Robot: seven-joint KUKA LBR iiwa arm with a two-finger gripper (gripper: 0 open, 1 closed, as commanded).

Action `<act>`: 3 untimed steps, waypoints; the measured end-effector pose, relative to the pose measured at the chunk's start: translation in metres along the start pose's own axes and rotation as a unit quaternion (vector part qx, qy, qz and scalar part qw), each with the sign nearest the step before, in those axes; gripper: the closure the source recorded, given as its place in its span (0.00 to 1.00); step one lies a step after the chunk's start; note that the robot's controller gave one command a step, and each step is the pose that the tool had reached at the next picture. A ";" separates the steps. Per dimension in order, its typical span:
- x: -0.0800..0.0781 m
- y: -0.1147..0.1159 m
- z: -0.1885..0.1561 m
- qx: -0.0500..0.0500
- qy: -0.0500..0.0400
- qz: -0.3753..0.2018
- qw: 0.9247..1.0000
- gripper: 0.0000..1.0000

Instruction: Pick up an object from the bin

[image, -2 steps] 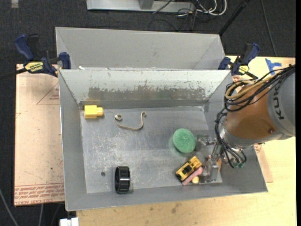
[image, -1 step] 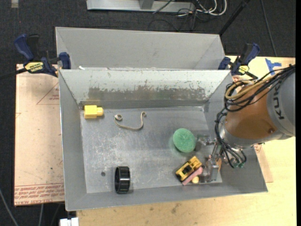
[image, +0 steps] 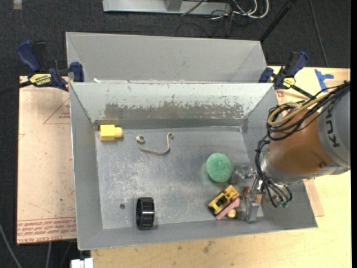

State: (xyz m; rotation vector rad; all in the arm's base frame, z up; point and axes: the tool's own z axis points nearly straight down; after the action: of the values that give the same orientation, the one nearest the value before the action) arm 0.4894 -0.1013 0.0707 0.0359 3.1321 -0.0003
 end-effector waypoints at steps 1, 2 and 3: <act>0.005 0.017 -0.002 0.001 -0.005 -0.041 0.999 0.00; 0.008 0.013 0.000 -0.001 0.004 0.002 1.000 1.00; 0.008 0.013 0.000 -0.001 0.004 0.002 1.000 1.00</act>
Offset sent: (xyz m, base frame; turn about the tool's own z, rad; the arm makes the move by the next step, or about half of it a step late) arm -0.0084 0.0118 -0.0007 0.0063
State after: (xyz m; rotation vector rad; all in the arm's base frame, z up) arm 0.4817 -0.0881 0.0703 0.0416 3.1399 0.0027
